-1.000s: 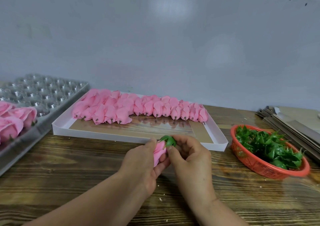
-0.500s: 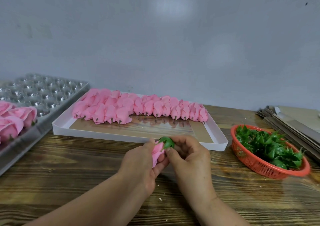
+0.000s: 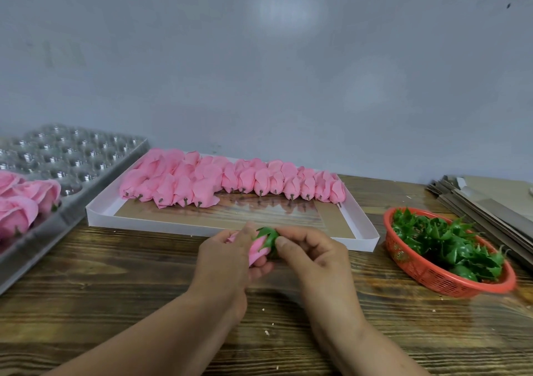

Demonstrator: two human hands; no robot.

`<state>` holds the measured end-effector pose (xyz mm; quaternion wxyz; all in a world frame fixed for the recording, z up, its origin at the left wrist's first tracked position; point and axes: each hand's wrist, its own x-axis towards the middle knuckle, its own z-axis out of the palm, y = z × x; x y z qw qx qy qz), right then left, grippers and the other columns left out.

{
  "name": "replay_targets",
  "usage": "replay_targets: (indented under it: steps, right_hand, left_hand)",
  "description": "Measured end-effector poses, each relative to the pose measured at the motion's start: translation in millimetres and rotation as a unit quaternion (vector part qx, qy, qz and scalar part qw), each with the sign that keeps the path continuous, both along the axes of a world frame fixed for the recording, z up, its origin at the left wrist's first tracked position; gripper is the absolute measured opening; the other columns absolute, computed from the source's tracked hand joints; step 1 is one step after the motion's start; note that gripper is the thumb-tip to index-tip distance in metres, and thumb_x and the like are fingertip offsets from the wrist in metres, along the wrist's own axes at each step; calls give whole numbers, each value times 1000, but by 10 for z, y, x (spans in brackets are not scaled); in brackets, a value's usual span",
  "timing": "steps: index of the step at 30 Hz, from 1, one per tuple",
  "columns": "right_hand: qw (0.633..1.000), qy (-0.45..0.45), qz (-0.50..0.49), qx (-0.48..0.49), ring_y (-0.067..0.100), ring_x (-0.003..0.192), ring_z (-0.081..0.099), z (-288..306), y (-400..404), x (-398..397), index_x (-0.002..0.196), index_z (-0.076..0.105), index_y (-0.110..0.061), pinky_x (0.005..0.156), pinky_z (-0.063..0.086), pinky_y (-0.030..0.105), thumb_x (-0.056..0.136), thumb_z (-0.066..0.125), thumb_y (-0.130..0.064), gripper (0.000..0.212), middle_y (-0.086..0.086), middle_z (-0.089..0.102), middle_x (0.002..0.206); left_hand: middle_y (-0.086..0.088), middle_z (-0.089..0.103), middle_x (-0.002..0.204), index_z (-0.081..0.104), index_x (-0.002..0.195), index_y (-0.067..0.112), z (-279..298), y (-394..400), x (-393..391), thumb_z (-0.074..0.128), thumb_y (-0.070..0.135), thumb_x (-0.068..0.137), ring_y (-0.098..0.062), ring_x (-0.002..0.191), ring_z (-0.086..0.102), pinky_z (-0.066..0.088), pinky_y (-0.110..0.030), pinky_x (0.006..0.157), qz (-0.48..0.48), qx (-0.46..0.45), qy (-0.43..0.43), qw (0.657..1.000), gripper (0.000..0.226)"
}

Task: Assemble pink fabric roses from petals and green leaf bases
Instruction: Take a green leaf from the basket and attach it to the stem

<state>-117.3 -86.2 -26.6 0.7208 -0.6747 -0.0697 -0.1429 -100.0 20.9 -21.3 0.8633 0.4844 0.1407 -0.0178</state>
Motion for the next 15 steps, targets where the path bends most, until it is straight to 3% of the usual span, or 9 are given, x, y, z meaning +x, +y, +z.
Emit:
replay_targets:
  steps: [3,9,15]
  right_hand:
    - [998,32,2,57,18,73,66,1,-69,65,77,71,-8,72,54,29,78,65,6,16,11,73,78]
    - [996,61,26,53,23,74,65,-10,-123,102,77,72,-9,74,54,34,70,70,1,13,15,72,78]
    - [999,33,43,0,10,59,62,-19,-90,50,74,71,-12,59,51,20,74,68,6,18,3,68,64]
  left_hand:
    - [-13,67,75,63,84,3,-33,3,39,62,19,90,-13,50,62,51,-23,42,-11,40,-2,999,17]
    - [-11,67,67,65,84,2,-13,27,59,65,20,86,-12,42,61,52,-25,42,-31,44,16,998,18]
    - [-10,65,59,62,84,-1,7,57,30,63,16,87,-13,38,60,52,-26,39,-46,22,42,998,17]
